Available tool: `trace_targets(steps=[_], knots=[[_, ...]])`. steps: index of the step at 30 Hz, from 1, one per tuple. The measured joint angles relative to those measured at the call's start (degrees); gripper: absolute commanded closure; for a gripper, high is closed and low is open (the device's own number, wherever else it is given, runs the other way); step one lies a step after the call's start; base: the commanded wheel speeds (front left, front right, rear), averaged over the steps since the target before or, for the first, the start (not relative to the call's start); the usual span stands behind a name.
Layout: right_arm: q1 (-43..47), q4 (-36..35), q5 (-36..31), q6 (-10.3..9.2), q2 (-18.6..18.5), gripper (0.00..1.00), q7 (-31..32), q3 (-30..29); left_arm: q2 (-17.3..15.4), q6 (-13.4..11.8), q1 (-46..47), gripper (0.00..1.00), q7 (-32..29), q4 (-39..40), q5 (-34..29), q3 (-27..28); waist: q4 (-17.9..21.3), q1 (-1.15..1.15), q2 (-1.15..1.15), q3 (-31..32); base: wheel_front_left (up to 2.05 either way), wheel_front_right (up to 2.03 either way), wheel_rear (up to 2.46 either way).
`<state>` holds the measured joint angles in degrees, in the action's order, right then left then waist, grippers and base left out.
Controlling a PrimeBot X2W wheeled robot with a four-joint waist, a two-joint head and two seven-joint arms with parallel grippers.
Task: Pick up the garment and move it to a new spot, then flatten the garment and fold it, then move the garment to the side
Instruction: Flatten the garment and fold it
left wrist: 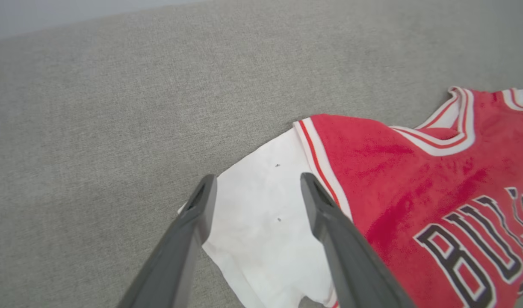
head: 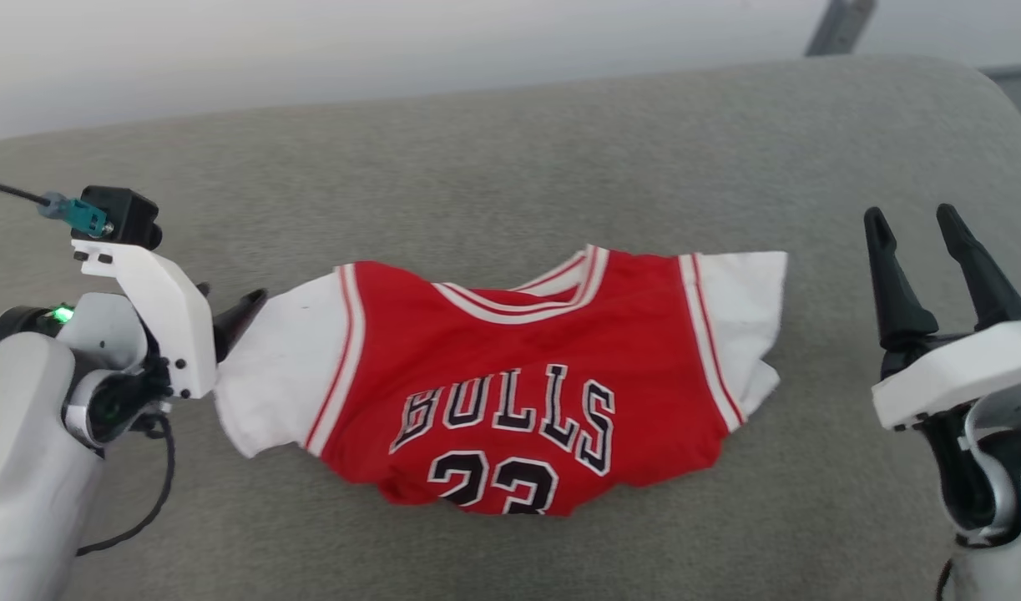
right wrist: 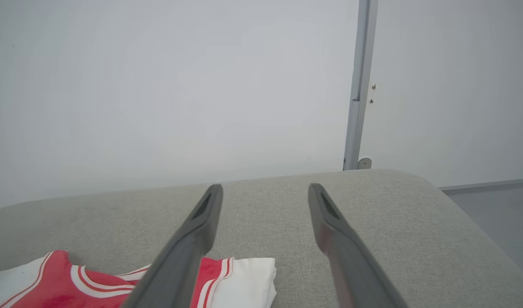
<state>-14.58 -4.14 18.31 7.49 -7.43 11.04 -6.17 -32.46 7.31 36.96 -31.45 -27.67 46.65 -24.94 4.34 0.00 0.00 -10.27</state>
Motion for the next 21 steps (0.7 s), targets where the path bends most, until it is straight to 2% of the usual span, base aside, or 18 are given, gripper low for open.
trace_targets(steps=[3,9,13,21], knots=[[1.20,-1.27,-0.08,0.00,1.59,0.00,-2.12,0.38,-0.35,-0.02,1.37,0.00,-2.68,-3.35,-0.05,-0.83,1.74,0.00,0.00,-0.84,0.00,0.00,0.00],[2.60,-2.34,0.27,0.00,3.32,0.00,-2.99,1.70,-1.42,-1.96,3.22,0.00,-9.01,-10.63,-0.54,-2.34,4.57,0.00,0.00,-2.77,0.00,0.00,0.00],[3.03,-2.72,0.47,0.00,3.65,0.00,-1.86,1.86,-1.97,-3.36,4.35,0.00,-12.48,-13.59,-1.12,-3.25,5.88,0.00,0.00,-3.99,0.00,0.00,0.00],[3.15,-2.52,1.92,0.00,3.33,0.00,2.14,2.49,-0.83,-7.12,7.65,0.00,-18.12,-17.79,0.01,-3.02,6.39,0.00,0.01,-6.26,0.00,0.00,0.00]])
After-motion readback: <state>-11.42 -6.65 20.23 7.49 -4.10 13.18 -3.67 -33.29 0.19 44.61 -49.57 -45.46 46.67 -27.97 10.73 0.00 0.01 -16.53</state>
